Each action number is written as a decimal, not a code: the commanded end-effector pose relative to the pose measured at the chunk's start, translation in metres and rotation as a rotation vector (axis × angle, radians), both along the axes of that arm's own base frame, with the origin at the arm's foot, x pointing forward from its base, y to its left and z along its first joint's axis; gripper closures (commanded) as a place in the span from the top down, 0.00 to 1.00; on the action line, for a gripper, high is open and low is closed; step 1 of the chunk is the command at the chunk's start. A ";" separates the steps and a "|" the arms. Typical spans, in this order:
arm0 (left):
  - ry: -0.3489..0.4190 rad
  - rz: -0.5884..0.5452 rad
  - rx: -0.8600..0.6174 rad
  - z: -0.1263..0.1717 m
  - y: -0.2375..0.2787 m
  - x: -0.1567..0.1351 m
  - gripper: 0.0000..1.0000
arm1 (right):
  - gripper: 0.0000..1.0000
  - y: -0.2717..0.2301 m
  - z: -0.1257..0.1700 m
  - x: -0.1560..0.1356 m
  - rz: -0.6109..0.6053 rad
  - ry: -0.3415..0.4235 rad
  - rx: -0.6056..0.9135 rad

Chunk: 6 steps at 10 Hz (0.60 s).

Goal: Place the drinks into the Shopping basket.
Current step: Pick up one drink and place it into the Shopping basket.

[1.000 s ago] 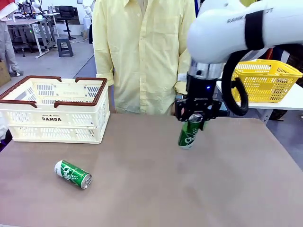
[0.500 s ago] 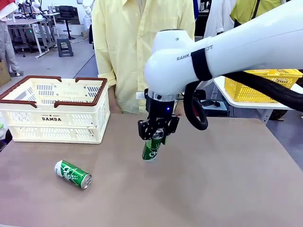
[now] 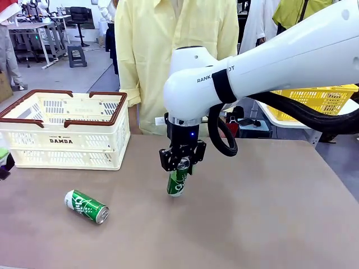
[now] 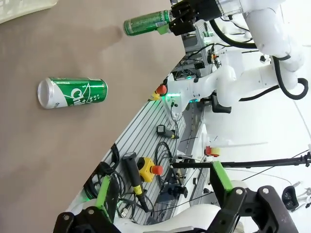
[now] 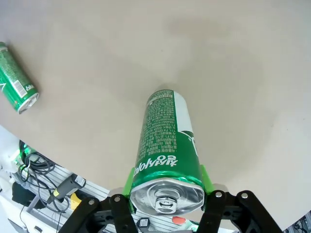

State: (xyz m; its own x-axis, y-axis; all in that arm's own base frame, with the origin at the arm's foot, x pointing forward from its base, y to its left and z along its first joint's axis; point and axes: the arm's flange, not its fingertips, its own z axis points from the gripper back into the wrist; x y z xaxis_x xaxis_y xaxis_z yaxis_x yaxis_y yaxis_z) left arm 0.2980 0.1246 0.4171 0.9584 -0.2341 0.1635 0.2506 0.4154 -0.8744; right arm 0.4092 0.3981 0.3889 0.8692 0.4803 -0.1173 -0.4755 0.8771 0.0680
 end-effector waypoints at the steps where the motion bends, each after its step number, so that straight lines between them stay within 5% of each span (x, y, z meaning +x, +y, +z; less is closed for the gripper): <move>1: -0.005 0.002 -0.011 0.003 0.002 -0.003 1.00 | 0.65 0.008 0.007 0.003 -0.005 0.002 -0.026; 2: -0.005 0.002 -0.011 0.003 0.002 -0.003 1.00 | 1.00 0.008 0.006 0.003 -0.002 0.008 -0.027; 6: -0.005 0.002 -0.011 0.003 0.002 -0.003 1.00 | 1.00 0.008 0.007 0.001 -0.002 0.011 -0.028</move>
State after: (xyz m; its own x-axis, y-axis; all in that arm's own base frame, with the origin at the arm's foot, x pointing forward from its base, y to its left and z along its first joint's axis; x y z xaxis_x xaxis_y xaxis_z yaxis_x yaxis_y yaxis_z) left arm 0.2978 0.1249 0.4178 0.9583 -0.2331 0.1654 0.2520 0.4158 -0.8739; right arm 0.4083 0.4029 0.3928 0.8620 0.4873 -0.1396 -0.4829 0.8732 0.0663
